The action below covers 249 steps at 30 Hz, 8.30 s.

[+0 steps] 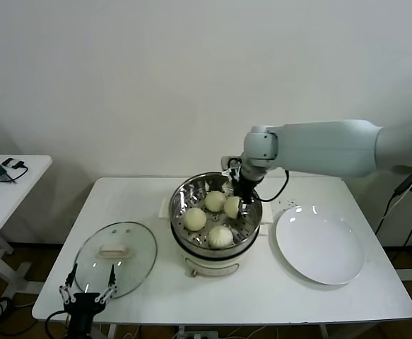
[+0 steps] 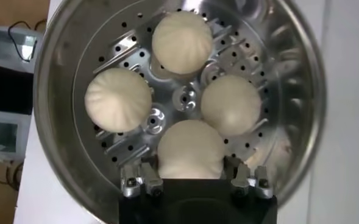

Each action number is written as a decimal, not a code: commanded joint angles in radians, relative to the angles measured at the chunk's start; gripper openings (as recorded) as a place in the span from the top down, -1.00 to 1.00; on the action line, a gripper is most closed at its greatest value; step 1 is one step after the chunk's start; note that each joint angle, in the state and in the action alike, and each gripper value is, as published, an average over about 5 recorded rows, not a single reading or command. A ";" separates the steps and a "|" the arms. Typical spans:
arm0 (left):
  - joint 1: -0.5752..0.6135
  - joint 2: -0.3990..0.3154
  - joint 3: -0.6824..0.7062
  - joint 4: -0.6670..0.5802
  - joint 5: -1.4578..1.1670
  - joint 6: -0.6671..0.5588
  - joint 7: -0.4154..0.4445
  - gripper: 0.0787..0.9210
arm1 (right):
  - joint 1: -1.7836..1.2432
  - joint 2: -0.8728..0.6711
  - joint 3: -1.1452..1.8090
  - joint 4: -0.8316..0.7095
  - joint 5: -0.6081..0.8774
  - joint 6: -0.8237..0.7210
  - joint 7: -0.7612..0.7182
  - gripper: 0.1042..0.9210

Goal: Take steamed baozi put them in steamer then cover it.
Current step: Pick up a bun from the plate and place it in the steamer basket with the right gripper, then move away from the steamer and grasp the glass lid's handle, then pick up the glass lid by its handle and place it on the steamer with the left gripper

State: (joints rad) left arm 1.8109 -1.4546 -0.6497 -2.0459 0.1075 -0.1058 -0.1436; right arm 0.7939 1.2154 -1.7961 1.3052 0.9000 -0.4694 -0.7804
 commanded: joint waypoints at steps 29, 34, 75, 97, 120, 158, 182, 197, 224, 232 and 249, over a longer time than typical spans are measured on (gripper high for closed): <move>-0.036 0.003 -0.005 0.004 0.019 0.012 0.000 -0.77 | -0.020 -0.436 0.258 0.088 -0.010 0.406 0.274 -0.76; -0.042 -0.001 -0.005 -0.009 0.031 0.008 0.014 -0.77 | -0.236 -0.623 0.485 0.147 -0.006 0.509 0.351 -0.76; -0.133 0.159 0.042 -0.009 1.539 0.257 0.167 -0.77 | -2.117 -0.324 2.438 0.462 -0.319 0.492 0.519 -0.76; -0.307 0.074 0.063 0.338 1.512 0.215 0.098 -0.77 | -2.115 -0.268 2.444 0.398 -0.403 0.498 0.520 -0.76; -0.512 0.085 0.072 0.553 1.485 0.235 -0.002 -0.77 | -2.101 -0.234 2.435 0.351 -0.464 0.539 0.525 -0.76; -0.423 0.175 0.043 0.323 1.201 0.248 0.011 0.82 | -2.070 -0.227 2.440 0.306 -0.515 0.568 0.498 -0.76; -0.516 0.542 0.486 -0.162 1.089 0.831 0.095 0.82 | -1.970 -0.239 2.383 0.218 -0.567 0.578 0.503 -0.76; -0.995 0.299 0.860 0.067 1.231 0.891 0.376 0.82 | -1.927 -0.202 2.357 0.180 -0.616 0.577 0.507 -0.76; -0.919 -0.163 0.861 0.354 1.480 0.891 0.454 0.82 | -1.974 -0.197 2.423 0.158 -0.624 0.607 0.478 -0.76; -0.911 -0.145 0.831 0.371 1.490 0.891 0.461 0.82 | -1.963 -0.199 2.413 0.151 -0.626 0.608 0.472 -0.76; -0.914 -0.116 0.798 0.356 1.526 0.885 0.460 0.82 | -1.960 -0.200 2.413 0.147 -0.624 0.610 0.465 -0.76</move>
State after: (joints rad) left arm 0.8994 -1.5748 0.1557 -1.6886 1.6133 0.7363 0.3116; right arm -1.1666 1.0157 0.6165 1.4538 0.2771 0.1396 -0.3135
